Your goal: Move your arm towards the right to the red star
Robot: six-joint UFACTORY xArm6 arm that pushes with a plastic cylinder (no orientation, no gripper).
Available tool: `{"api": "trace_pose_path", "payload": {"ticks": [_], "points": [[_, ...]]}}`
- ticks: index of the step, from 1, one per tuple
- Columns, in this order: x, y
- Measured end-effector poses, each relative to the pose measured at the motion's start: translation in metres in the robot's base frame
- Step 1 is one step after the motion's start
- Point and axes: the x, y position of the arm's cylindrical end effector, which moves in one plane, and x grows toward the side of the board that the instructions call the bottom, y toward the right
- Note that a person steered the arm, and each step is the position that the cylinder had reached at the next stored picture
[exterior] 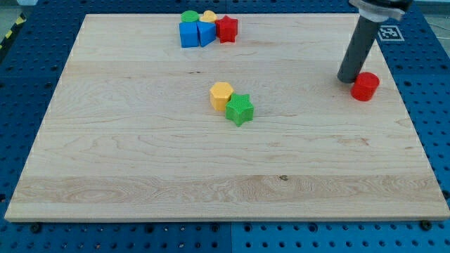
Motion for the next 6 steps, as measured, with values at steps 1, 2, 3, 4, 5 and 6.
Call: {"api": "trace_pose_path", "payload": {"ticks": [1, 2, 3, 4, 5, 6], "points": [[0.02, 0.002], [0.017, 0.002], [0.008, -0.025], [-0.022, -0.064], [-0.074, -0.068], [-0.131, -0.101]]}}
